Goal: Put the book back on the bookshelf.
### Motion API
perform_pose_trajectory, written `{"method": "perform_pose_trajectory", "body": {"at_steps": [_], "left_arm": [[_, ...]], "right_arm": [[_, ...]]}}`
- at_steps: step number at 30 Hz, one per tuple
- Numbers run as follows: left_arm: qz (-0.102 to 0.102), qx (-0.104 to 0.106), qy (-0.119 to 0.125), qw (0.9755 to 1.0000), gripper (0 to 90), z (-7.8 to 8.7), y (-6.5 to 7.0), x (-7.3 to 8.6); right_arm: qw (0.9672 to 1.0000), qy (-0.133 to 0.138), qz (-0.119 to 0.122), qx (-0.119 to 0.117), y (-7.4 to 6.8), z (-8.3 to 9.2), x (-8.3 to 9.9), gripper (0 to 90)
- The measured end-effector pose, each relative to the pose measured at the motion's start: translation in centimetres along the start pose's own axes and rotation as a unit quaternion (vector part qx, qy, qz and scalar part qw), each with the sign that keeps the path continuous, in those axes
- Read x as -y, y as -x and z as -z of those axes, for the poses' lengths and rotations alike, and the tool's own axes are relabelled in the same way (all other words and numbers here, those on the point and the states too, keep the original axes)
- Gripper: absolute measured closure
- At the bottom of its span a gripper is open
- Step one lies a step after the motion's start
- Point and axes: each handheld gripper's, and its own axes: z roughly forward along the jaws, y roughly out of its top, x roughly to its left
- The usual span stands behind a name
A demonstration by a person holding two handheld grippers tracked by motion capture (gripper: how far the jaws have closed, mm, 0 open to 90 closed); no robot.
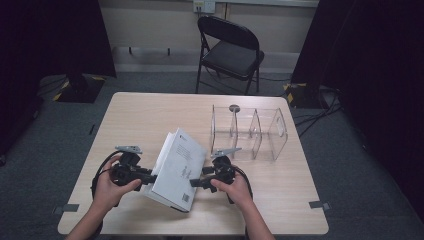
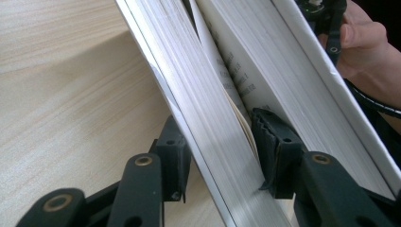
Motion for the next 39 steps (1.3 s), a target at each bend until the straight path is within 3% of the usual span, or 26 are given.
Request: {"method": "perform_pose_trajectory", "body": {"at_steps": [5,8,14,17,20,23,26,28,31,33,35,39], "left_arm": [[0.004,0.002,0.001,1.0,58.4,0.1,-0.2,0.2],[0.0,0.002,0.002,1.0,58.4,0.1,-0.2,0.3],[-0.023,-0.003,0.009,0.9997,58.4,0.4,0.3,0.2],[-0.04,-0.007,0.014,0.9991,58.3,0.6,0.6,0.2],[-0.07,-0.008,0.024,0.9973,57.8,0.9,0.8,0.3],[-0.079,-0.006,0.03,0.9964,57.2,1.1,0.8,0.4],[-0.091,0.001,0.021,0.9957,56.1,1.1,0.7,0.4],[-0.105,0.009,0.005,0.9944,55.1,0.9,0.8,0.5],[-0.108,0.026,-0.024,0.9935,54.2,-0.2,1.1,0.8],[-0.096,0.023,-0.018,0.995,55.6,-1.0,1.1,1.1],[-0.109,0.008,-0.011,0.9939,56.6,-0.9,1.1,1.1],[-0.162,-0.031,-0.012,0.9862,57.2,-0.5,2.0,0.8]], "right_arm": [[0.9993,0.013,-0.033,-0.016,0.4,-0.3,0.1,10.7],[0.9991,0.01,-0.037,-0.017,0.4,-0.4,0.0,10.8],[0.9998,-0.003,-0.018,-0.007,-0.2,-0.1,-0.6,11.1],[0.9999,0.007,-0.011,-0.005,-0.4,-0.1,-0.6,11.4],[0.9997,0.024,0.011,0.001,-0.7,0.1,-0.6,11.9],[0.9989,0.033,0.03,0.011,-1.1,0.3,-0.9,12.0],[0.9979,0.043,0.047,0.015,-1.4,0.3,-1.2,12.6],[0.9961,0.066,0.056,0.014,-1.7,0.6,-1.6,15.5],[0.9913,0.114,0.064,0.005,-2.3,1.2,-2.5,28.5],[0.9875,0.128,0.091,0.013,-3.1,1.3,-3.3,31.6],[0.9854,0.135,0.102,0.015,-3.7,1.6,-4.1,34.7],[0.9822,0.134,0.13,0.021,-4.4,2.2,-4.7,35.0]]}}
